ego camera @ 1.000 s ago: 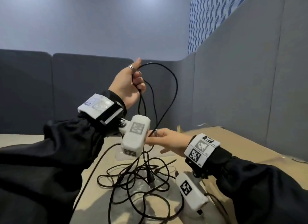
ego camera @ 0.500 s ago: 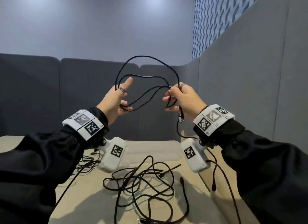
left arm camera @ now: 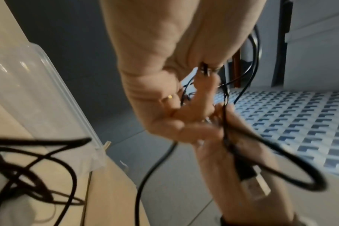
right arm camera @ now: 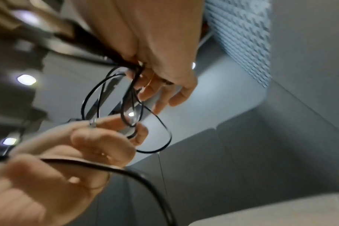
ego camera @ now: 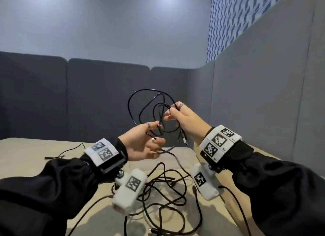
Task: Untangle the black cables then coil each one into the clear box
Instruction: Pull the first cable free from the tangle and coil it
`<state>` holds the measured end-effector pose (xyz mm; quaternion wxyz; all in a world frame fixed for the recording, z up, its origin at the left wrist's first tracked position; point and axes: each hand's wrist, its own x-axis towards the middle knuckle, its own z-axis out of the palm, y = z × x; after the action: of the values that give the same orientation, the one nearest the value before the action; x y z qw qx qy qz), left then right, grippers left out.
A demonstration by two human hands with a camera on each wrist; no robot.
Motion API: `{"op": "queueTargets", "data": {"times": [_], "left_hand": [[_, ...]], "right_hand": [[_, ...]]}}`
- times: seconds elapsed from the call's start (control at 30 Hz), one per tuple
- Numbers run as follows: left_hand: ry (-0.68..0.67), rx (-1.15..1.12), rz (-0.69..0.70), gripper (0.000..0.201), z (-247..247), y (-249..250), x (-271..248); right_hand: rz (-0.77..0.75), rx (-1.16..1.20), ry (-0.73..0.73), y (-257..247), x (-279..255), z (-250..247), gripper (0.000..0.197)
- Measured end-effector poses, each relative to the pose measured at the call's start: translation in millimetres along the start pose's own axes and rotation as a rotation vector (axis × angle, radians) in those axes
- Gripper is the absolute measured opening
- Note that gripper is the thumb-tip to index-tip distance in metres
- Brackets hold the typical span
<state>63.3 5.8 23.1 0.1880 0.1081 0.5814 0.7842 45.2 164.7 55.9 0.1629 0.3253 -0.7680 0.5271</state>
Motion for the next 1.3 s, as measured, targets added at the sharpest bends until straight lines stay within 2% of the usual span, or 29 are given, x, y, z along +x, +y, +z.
{"op": "queueTargets", "data": {"times": [0.13, 0.27, 0.37, 0.43, 0.53, 0.6, 0.63, 0.7, 0.73, 0.8, 0.83, 0.87, 0.93, 1.0, 1.07, 1.13, 1.2, 1.23, 1.3], "left_hand": [[0.096, -0.076, 0.018, 0.020, -19, 26, -12], [0.240, -0.109, 0.190, 0.027, -33, 66, -29], [0.454, -0.011, 0.377, 0.028, -48, 93, -47], [0.656, 0.150, 0.508, 0.026, -64, 99, -52], [0.897, 0.516, 0.647, 0.019, -100, 90, -45], [0.985, 0.891, 0.629, 0.012, -133, 70, -34], [1.014, 1.095, 0.560, 0.011, -149, 58, -29], [1.007, 1.431, 0.322, 0.023, -181, 32, -17], [0.976, 1.575, 0.129, 0.042, -192, 21, -13], [0.804, 1.852, -0.344, 0.097, -210, 5, -10], [0.685, 1.912, -0.546, 0.115, -215, 2, -13], [0.589, 1.901, -0.707, 0.123, -214, 5, -19], [0.515, 1.788, -0.868, 0.122, -210, 14, -30], [0.564, 1.755, -0.871, 0.111, -200, 24, -35], [0.648, 1.900, -0.843, 0.098, -188, 33, -36], [0.708, 2.174, -0.733, 0.090, -172, 37, -35], [0.726, 2.303, -0.565, 0.081, -148, 33, -30], [0.689, 2.257, -0.469, 0.074, -132, 28, -26], [0.464, 1.938, -0.273, 0.069, -98, 11, -14]], "right_hand": [[0.160, -0.084, -0.109, 10, -5, -5, 0.017], [0.274, -0.151, -0.197, 12, -15, 7, 0.029], [0.261, -0.384, -0.497, 21, -25, 17, 0.044], [0.240, -0.617, -0.702, 36, -33, 25, 0.052], [0.285, -0.767, -0.844, 55, -42, 36, 0.056], [0.297, -0.800, -0.883, 62, -43, 40, 0.057], [0.291, -0.826, -0.891, 65, -43, 42, 0.058], [0.284, -0.871, -0.902, 70, -44, 44, 0.060], [0.288, -0.887, -0.902, 74, -44, 44, 0.061], [0.302, -0.903, -0.892, 81, -45, 44, 0.064], [0.314, -0.900, -0.877, 83, -45, 43, 0.066], [0.325, -0.891, -0.859, 85, -45, 42, 0.068], [0.351, -0.876, -0.825, 85, -45, 38, 0.071], [0.368, -0.856, -0.812, 87, -45, 34, 0.072], [0.381, -0.812, -0.808, 89, -44, 32, 0.068], [0.383, -0.796, -0.775, 93, -43, 31, 0.060], [0.374, -0.809, -0.707, 96, -41, 31, 0.051], [0.369, -0.811, -0.668, 98, -41, 30, 0.047], [0.361, -0.779, -0.587, 103, -40, 28, 0.034]]}}
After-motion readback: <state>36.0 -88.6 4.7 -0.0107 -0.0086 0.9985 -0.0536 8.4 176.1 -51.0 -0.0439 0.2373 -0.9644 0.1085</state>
